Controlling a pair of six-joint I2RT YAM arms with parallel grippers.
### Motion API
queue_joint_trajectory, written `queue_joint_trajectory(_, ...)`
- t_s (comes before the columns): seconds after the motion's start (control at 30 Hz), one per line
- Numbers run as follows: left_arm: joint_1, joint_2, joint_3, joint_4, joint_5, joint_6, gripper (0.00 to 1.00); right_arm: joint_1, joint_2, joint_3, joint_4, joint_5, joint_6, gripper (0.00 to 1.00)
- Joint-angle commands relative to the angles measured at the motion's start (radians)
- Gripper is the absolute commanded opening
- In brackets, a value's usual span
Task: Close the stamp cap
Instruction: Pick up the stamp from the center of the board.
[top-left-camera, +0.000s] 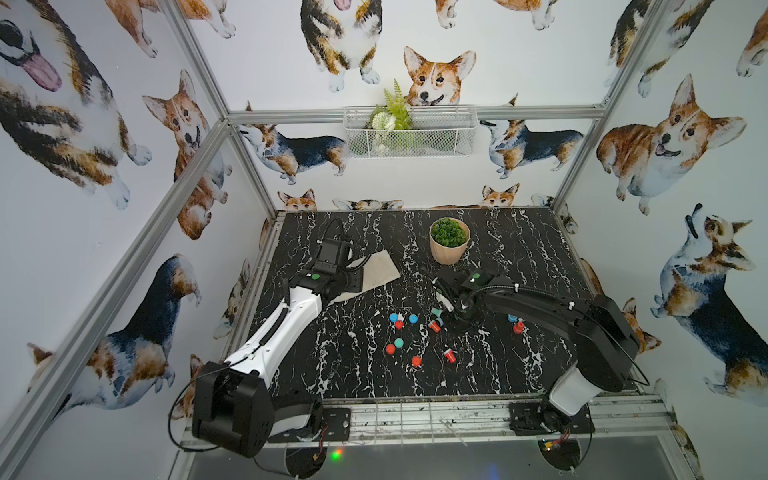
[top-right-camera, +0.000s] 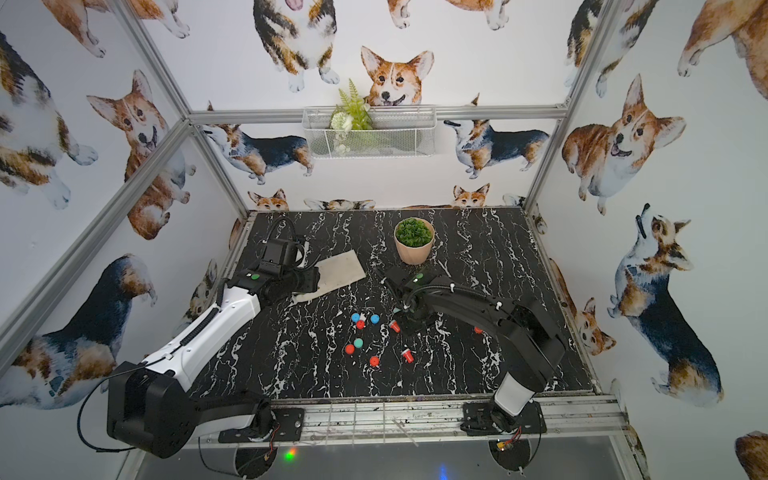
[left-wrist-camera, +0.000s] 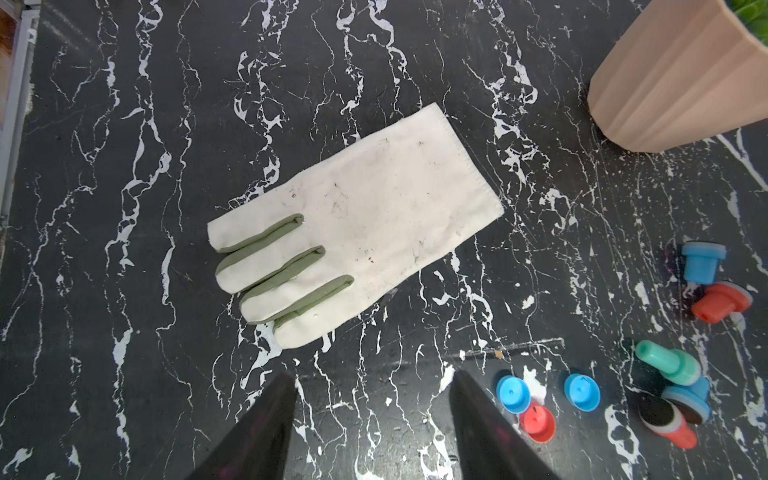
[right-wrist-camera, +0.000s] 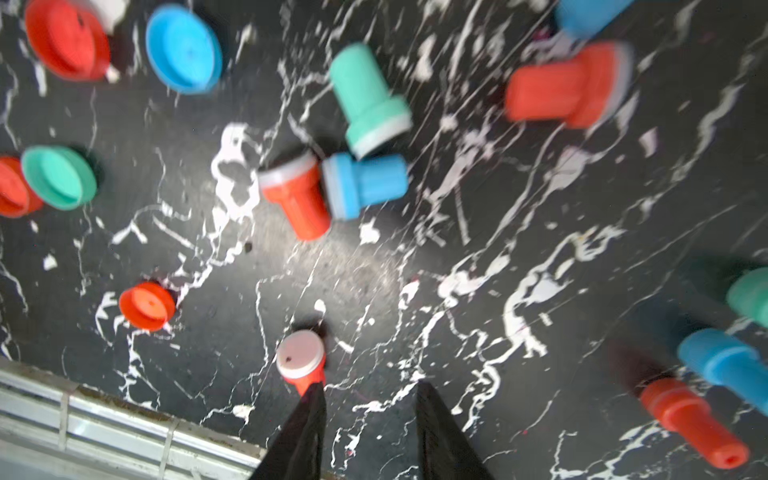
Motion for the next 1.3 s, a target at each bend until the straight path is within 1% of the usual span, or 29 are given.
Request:
queue_joint_trajectory(0.0, 0.002, 0.012, 0.017, 0.026, 0.015, 0.004, 0.63, 0.029, -0.041, -0.068, 0.056, 0.016, 0.096, 0.41)
queue_joint_trajectory(0.1, 0.001, 0.017, 0.022, 0.023, 0.022, 0.003, 0.63, 0.048, -0.055, -0.139, 0.124, -0.009, 0.135, 0.41)
queue_joint_trajectory(0.2, 0.001, 0.013, 0.018, 0.025, 0.023, 0.003, 0.63, 0.074, -0.049, -0.178, 0.171, -0.018, 0.144, 0.42)
queue_joint_trajectory(0.5, 0.001, -0.004, 0.015, 0.019, 0.013, 0.005, 0.63, 0.122, -0.021, -0.208, 0.246, -0.015, 0.161, 0.41)
queue_joint_trajectory(0.8, 0.001, -0.014, 0.008, 0.016, 0.005, 0.006, 0.63, 0.145, 0.023, -0.236, 0.281, 0.001, 0.166, 0.31)
queue_joint_trajectory(1.0, 0.001, -0.02, 0.007, 0.014, 0.004, 0.005, 0.63, 0.162, 0.013, -0.245, 0.271, 0.025, 0.176, 0.28)
queue_joint_trajectory(1.27, -0.002, -0.024, 0.005, 0.012, 0.002, 0.005, 0.63, 0.165, -0.008, -0.265, 0.279, 0.05, 0.181, 0.19)
